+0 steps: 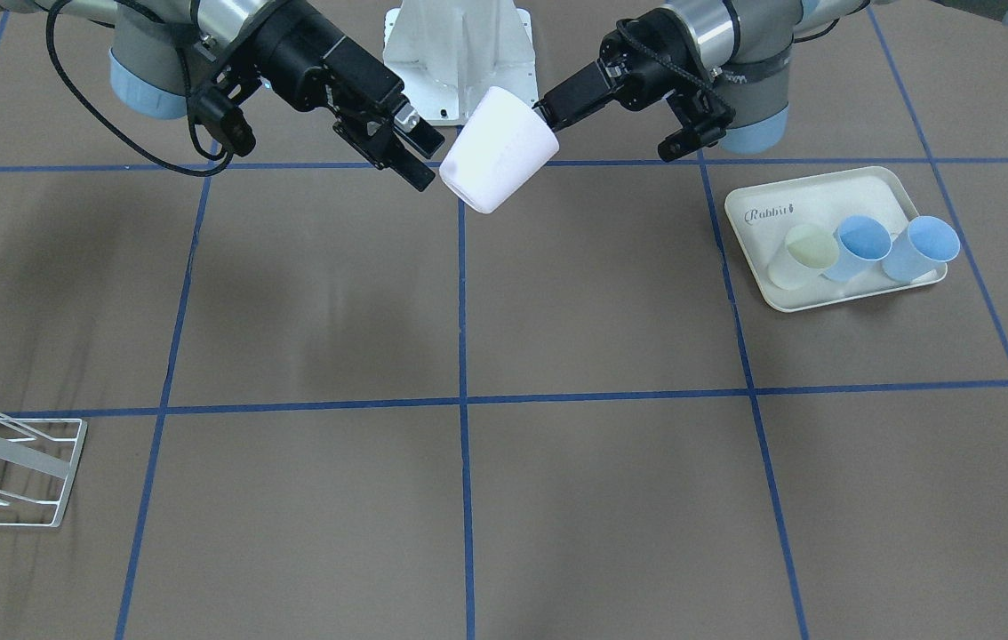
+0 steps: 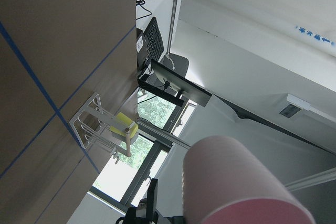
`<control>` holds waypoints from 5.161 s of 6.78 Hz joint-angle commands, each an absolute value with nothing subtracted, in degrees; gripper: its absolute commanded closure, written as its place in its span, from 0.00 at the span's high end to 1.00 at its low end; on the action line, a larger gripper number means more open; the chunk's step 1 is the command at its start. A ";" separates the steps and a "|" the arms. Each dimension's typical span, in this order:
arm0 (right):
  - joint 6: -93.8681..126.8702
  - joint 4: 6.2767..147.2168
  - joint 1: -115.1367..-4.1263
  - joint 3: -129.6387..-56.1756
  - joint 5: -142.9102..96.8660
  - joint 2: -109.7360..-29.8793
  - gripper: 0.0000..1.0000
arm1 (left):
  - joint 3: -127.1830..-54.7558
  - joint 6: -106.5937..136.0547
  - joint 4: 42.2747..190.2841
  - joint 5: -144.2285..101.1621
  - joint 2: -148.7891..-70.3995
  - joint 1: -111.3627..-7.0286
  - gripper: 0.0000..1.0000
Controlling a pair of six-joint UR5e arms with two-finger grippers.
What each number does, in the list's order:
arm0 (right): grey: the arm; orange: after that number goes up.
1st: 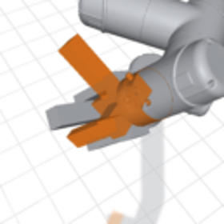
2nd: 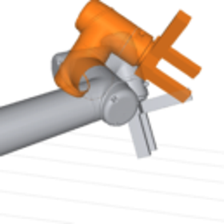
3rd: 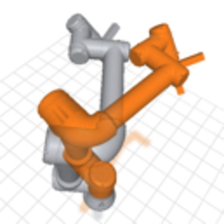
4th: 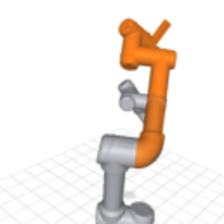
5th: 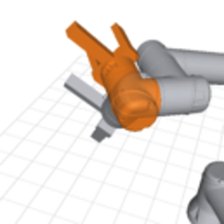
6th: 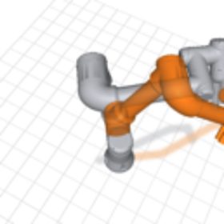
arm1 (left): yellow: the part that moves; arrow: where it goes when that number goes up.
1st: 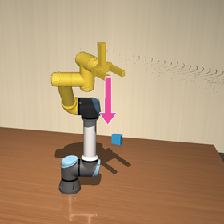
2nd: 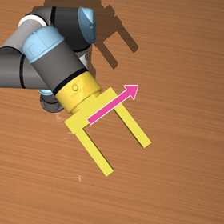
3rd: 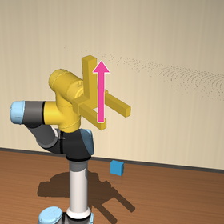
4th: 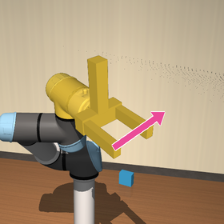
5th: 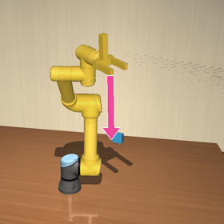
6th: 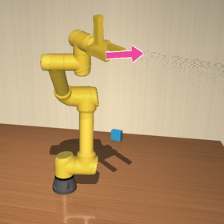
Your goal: Transfer IKEA cup to right arm and place on rack
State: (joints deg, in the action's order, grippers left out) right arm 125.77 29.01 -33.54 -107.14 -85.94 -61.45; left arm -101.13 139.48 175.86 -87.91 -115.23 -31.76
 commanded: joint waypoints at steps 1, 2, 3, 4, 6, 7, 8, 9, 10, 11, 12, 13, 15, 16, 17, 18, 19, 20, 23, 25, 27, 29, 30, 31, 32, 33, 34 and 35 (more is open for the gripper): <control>125.77 29.00 -33.31 -107.14 -85.87 -61.35 1.00 | -100.81 139.40 175.69 -86.75 -116.19 -29.28 0.00; 125.77 29.00 -33.22 -107.05 -85.87 -61.35 1.00 | -100.81 139.13 175.69 -85.88 -116.28 -27.88 0.00; 125.77 29.00 -33.05 -106.96 -85.87 -61.35 1.00 | -100.64 138.78 175.69 -85.61 -117.06 -27.60 0.00; 125.77 29.00 -32.87 -106.96 -85.78 -61.35 1.00 | -100.63 138.78 175.52 -84.91 -117.94 -26.81 0.00; 125.77 29.00 -32.87 -106.96 -85.78 -61.35 0.99 | -100.37 138.78 175.08 -81.84 -119.53 -25.06 0.00; 127.08 28.66 -32.87 -106.96 -85.87 -61.35 0.32 | -99.94 138.78 174.73 -80.96 -120.58 -24.79 0.00; 128.83 27.96 -32.96 -106.88 -85.96 -61.78 0.00 | -100.02 138.61 173.60 -80.51 -120.41 -24.87 0.72; 128.06 27.95 -33.48 -106.44 -85.87 -61.87 0.00 | -101.32 138.17 170.54 -80.59 -120.41 -25.74 1.00; 126.40 27.95 -34.79 -105.91 -85.87 -61.96 0.00 | -101.95 135.55 170.42 -80.60 -119.63 -26.01 1.00; 123.52 27.95 -36.54 -105.56 -85.78 -62.14 0.00 | -102.48 133.09 170.42 -80.77 -118.49 -26.02 1.00; 118.27 28.04 -38.65 -105.12 -84.91 -63.53 0.00 | -103.18 132.98 170.42 -81.03 -117.43 -26.10 1.00; 113.25 28.82 -41.28 -105.03 -83.95 -65.81 0.00 | -103.18 131.33 170.42 -81.38 -115.94 -26.89 1.00; 98.61 33.54 -44.99 -105.03 -80.19 -69.68 0.00 | -103.53 121.34 167.54 -86.64 -111.74 -31.09 1.00; 91.04 38.36 -45.52 -105.12 -73.37 -70.57 0.00 | -105.54 113.81 160.99 -89.36 -109.36 -34.33 1.00; 84.79 45.19 -45.61 -105.12 -64.25 -70.32 0.00 | -109.73 105.64 150.66 -91.30 -107.07 -36.28 1.00; 81.16 50.57 -46.57 -105.03 -58.33 -69.88 0.00 | -113.60 99.21 140.64 -91.41 -105.66 -37.34 1.00; 79.12 53.41 -48.15 -103.81 -55.49 -70.05 0.00 | -115.30 95.31 130.97 -92.89 -105.47 -39.88 1.00; 78.14 53.61 -48.42 -99.36 -49.11 -69.79 0.00 | -117.49 89.97 121.30 -95.42 -105.29 -43.47 1.00; 75.15 53.00 -49.12 -83.20 -35.79 -69.78 0.00 | -120.32 75.45 115.31 -106.83 -97.76 -54.10 1.00; 71.75 53.09 -50.54 -78.59 -35.07 -69.87 0.00 | -121.03 68.85 115.31 -112.65 -93.44 -59.48 1.00; 71.54 53.09 -48.70 -77.61 -34.98 -69.61 0.00 | -120.94 67.50 115.23 -114.52 -93.16 -60.99 1.00; 71.54 53.09 -47.99 -77.43 -35.07 -69.70 0.00 | -120.67 67.59 115.31 -114.61 -93.16 -61.17 1.00; 71.54 53.00 -47.73 -77.43 -35.16 -70.13 0.00 | -120.76 67.59 115.23 -115.39 -93.16 -61.26 1.00; 71.54 53.00 -47.29 -77.34 -35.07 -70.22 0.00 | -120.76 67.59 115.22 -115.49 -93.16 -61.26 1.00; 71.54 52.91 -47.20 -76.65 -35.16 -70.31 0.00 | -120.85 67.59 115.22 -116.10 -93.16 -61.26 1.00; 71.54 53.00 -47.11 -76.55 -35.16 -70.49 0.00 | -120.85 67.59 115.31 -116.19 -93.08 -61.26 1.00; 71.54 52.91 -47.02 -75.94 -35.24 -70.58 0.00 | -120.94 67.59 115.23 -116.19 -93.08 -61.26 1.00; 71.63 53.00 -47.02 -75.33 -35.24 -70.49 0.00 | -121.02 67.67 115.22 -116.19 -93.08 -61.26 1.00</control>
